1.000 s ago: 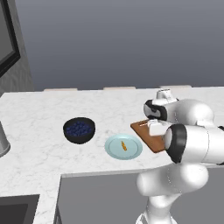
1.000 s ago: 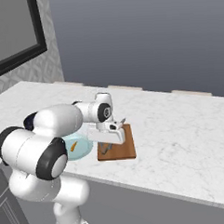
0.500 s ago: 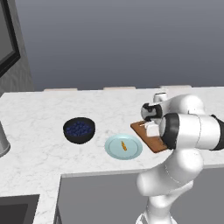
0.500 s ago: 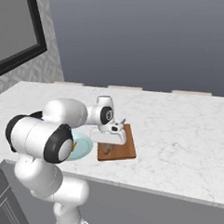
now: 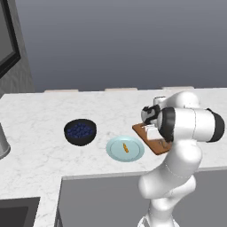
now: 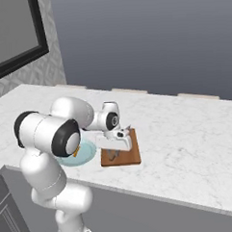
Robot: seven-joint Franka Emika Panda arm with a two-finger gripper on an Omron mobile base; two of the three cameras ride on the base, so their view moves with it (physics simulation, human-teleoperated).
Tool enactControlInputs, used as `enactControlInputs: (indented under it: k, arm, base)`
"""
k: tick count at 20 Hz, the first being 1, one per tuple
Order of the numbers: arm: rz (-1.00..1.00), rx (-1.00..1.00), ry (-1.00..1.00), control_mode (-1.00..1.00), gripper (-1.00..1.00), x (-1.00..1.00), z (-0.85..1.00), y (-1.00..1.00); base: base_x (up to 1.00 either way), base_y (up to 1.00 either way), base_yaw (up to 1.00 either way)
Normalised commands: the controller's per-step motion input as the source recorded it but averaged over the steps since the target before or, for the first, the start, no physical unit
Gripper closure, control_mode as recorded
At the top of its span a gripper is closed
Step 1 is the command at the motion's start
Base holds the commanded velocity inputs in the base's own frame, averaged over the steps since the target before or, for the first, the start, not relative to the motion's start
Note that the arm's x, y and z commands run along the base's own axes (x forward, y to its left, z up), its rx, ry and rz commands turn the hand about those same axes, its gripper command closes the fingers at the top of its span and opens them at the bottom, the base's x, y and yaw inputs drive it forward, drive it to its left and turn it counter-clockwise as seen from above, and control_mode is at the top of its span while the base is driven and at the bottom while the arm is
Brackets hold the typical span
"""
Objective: Pick up the knife from the drawer and place it on the cutting board. Then place the meat from the plate to the cutting board.
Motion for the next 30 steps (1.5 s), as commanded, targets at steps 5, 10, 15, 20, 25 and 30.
enactControlInputs:
  k: [5, 10, 15, 20, 25, 30]
  arm:
    - [0.0, 0.0, 0.0, -1.0, 1.0, 0.0, -0.31, 0.0]
    - [0.0, 0.0, 0.0, -1.0, 1.0, 0.0, -0.33, 0.0]
    - [0.0, 0.0, 0.0, -1.0, -1.0, 0.01, -0.33, 0.0]
    - [0.0, 0.0, -0.03, -1.0, -1.0, 0.0, -0.09, 0.0]
    - [0.0, 0.0, -0.06, -1.0, -1.0, -0.19, 0.16, 0.03]
    - [0.0, 0.0, -0.06, -1.0, -1.0, -0.3, 0.54, 0.35]
  base:
    - [0.0, 0.0, 0.0]
    - [0.0, 0.0, 0.0]
    - [0.0, 0.0, 0.0]
    - [0.0, 0.0, 0.0]
    - [0.0, 0.0, 0.0]
    - [0.0, 0.0, 0.0]
